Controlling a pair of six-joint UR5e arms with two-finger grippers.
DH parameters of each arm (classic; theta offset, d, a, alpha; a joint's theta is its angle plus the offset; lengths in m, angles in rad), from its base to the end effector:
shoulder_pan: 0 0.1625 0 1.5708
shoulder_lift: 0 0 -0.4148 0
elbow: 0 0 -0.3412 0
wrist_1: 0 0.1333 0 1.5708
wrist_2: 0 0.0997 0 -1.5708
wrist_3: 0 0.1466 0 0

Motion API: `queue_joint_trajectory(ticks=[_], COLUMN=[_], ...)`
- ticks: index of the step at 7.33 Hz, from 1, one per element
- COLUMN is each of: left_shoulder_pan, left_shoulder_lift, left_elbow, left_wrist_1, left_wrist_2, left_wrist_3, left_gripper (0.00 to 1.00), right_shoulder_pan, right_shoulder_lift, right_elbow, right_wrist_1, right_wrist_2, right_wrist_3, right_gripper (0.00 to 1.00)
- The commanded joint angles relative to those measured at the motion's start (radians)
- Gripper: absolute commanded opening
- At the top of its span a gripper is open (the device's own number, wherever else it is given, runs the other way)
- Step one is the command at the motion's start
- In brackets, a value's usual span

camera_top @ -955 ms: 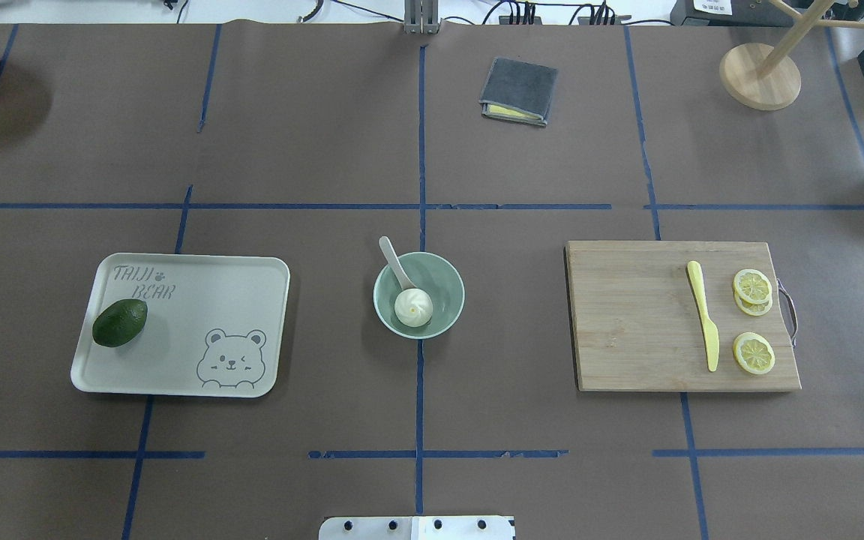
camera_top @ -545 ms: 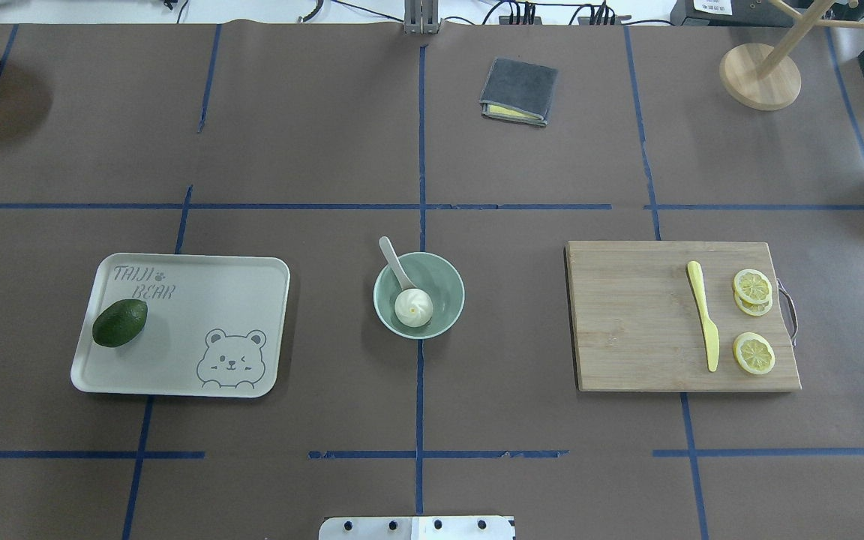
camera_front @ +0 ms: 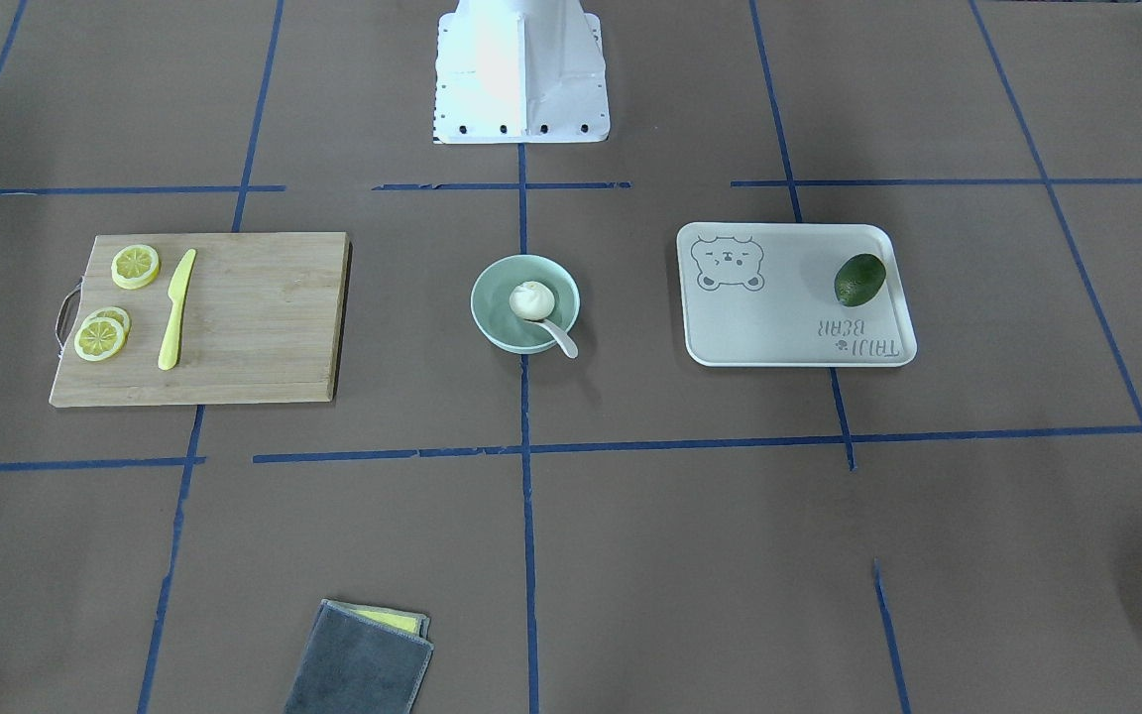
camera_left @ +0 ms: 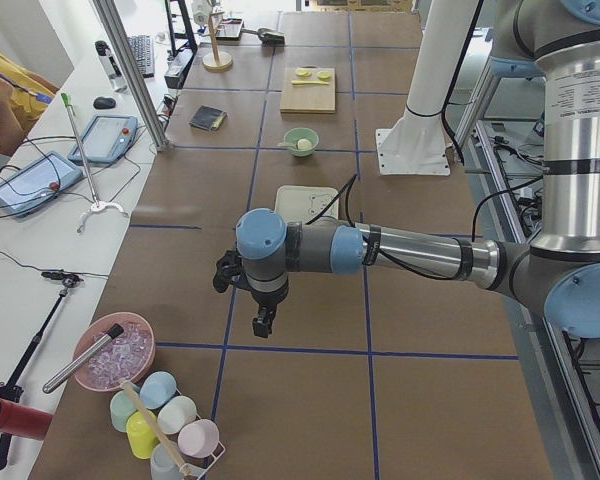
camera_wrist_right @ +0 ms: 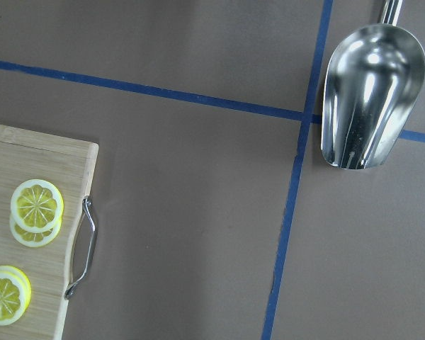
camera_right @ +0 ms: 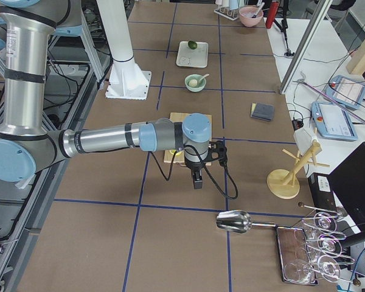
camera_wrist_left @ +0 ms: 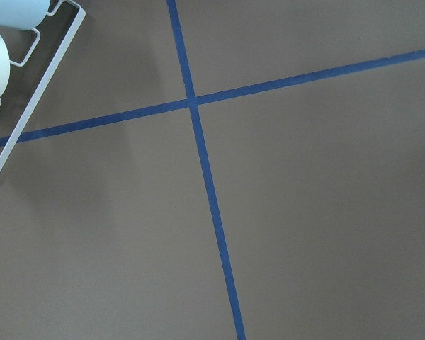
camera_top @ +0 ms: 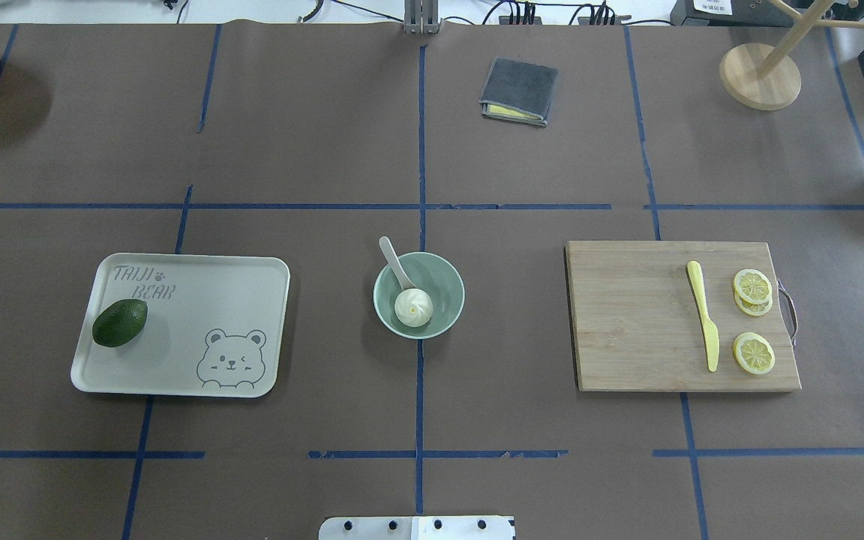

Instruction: Put spoon and bun in bowl

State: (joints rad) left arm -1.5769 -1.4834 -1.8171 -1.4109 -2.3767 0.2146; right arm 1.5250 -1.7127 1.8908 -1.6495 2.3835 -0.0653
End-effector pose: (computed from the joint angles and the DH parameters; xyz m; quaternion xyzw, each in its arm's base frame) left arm -0.0300 -0.4001 0.6233 0.0427 0.3898 0.0955 0.9149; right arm 0.0091 -0.3872 0.6031 0.0495 -0.3943 -0.0705 0.9149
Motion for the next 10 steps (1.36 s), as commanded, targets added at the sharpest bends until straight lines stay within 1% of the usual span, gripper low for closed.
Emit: queue_joint_trajectory(ticks=[1, 2, 4, 5, 6, 8, 9, 10], left_shoulder_pan=[-0.003, -0.003, -0.002, -0.002, -0.002, 0.002, 0.006, 0.008], left_shoulder_lift=[-0.020, -0.011, -0.009, -0.011, -0.012, -0.012, -0.014, -0.014], left_elbow=[-0.004, 0.013, 0.019, 0.012, -0.001, -0.019, -0.021, -0.013], left_wrist_1=[0.020, 0.026, 0.023, 0.023, 0.020, 0.012, 0.009, -0.009], left_wrist_2=[-0.001, -0.003, -0.002, -0.010, -0.013, -0.012, -0.012, -0.012], left_wrist_3=[0.000, -0.001, -0.012, -0.030, -0.117, -0.118, -0.118, -0.116], left_gripper=[1.00, 1.00, 1.00, 1.00, 1.00, 1.00, 1.00, 1.00], right_shoulder_pan=[0.000, 0.000, 0.000, 0.000, 0.000, 0.001, 0.000, -0.005], right_shoulder_lift=[0.002, 0.004, 0.018, 0.016, 0.013, 0.013, 0.015, 0.016], right_elbow=[-0.012, -0.038, -0.050, -0.047, -0.049, -0.050, -0.047, -0.052], right_wrist_1=[-0.003, 0.005, 0.002, 0.002, 0.002, 0.007, 0.014, 0.013], right_wrist_2=[0.005, 0.002, -0.009, -0.007, -0.010, -0.015, -0.044, -0.097], right_wrist_3=[0.002, 0.002, 0.010, 0.051, 0.067, 0.062, 0.058, 0.058], right_gripper=[1.00, 1.00, 1.00, 1.00, 1.00, 1.00, 1.00, 1.00])
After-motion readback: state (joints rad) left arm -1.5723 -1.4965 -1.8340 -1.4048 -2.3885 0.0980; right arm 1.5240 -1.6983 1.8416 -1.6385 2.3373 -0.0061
